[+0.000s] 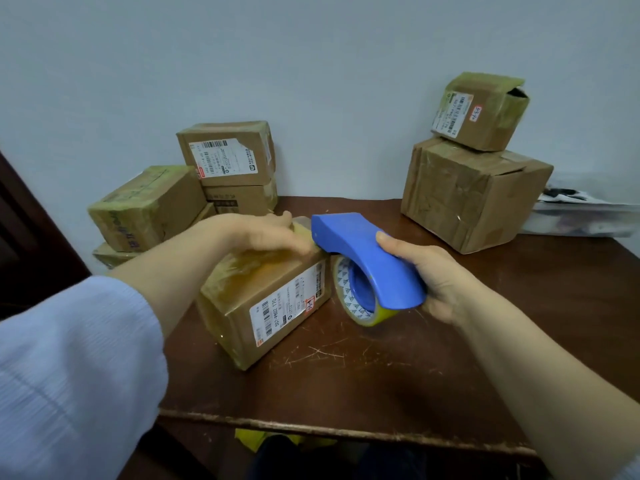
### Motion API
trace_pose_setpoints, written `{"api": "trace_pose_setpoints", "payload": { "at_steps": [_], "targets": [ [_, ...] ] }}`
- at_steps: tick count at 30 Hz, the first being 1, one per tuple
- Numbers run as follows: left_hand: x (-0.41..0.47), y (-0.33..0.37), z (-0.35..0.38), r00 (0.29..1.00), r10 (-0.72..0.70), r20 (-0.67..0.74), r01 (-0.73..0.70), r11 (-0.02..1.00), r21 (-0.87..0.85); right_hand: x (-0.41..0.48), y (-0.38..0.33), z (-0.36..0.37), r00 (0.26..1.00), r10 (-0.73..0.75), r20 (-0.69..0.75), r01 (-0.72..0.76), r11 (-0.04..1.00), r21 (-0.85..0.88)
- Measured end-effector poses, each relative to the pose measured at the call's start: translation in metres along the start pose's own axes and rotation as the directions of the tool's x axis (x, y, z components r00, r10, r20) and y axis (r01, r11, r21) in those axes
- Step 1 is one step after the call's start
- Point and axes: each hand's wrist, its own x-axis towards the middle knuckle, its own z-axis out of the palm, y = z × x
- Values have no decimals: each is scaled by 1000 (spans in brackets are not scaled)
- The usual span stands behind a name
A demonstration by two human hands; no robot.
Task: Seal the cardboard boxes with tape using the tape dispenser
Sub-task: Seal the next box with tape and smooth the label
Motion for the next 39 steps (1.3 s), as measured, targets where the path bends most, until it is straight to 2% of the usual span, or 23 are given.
{"api": "trace_pose_setpoints", "payload": {
  "at_steps": [1, 3, 5, 8, 10, 12, 14, 16, 22, 30, 32, 36, 39],
  "targets": [
    [2, -2, 2, 1000, -29, 7, 28, 996, 80, 0, 1, 0, 999, -45, 2, 45, 998, -31],
    [10, -5, 11, 996, -36, -76, 50, 979, 198, -2, 4, 0, 990, -144, -5, 143, 984, -109],
    [16, -4, 18, 987, 2, -162, 31, 978, 204, -6, 8, 3, 978, -200, 54, 206, 960, -188],
    [16, -8, 19, 988, 23, -152, 5, 984, 180, -17, 13, 4, 965, -239, 110, 262, 915, -308],
    [17, -10, 17, 989, 30, -142, -5, 985, 173, -22, 13, 7, 958, -259, 125, 286, 816, -502],
    [17, -8, 17, 991, 38, -131, -14, 983, 182, -24, 11, 12, 956, -250, 151, 283, 659, -697],
    [15, -7, 16, 992, 36, -124, -12, 982, 187, -25, 11, 14, 951, -259, 170, 288, 534, -795],
    [15, -8, 15, 990, 41, -138, -17, 986, 167, -28, 12, 9, 947, -281, 159, 282, 479, -832],
    [16, -5, 14, 987, 77, -139, -56, 988, 145, -55, 21, -18, 964, -223, 147, 238, 473, -848],
    [16, -8, 15, 986, 89, -142, -65, 984, 169, -60, 13, -13, 975, -158, 159, 209, 380, -901],
    [17, -7, 13, 987, 92, -133, -67, 981, 180, -59, 12, -8, 976, -150, 155, 198, 341, -919],
    [17, -8, 12, 990, 86, -113, -62, 977, 205, -45, -1, 6, 981, -109, 159, 178, 196, -964],
    [19, -10, 10, 994, 75, -86, -57, 980, 190, -37, -16, 9, 984, -70, 161, 171, 178, -969]
  ]
}}
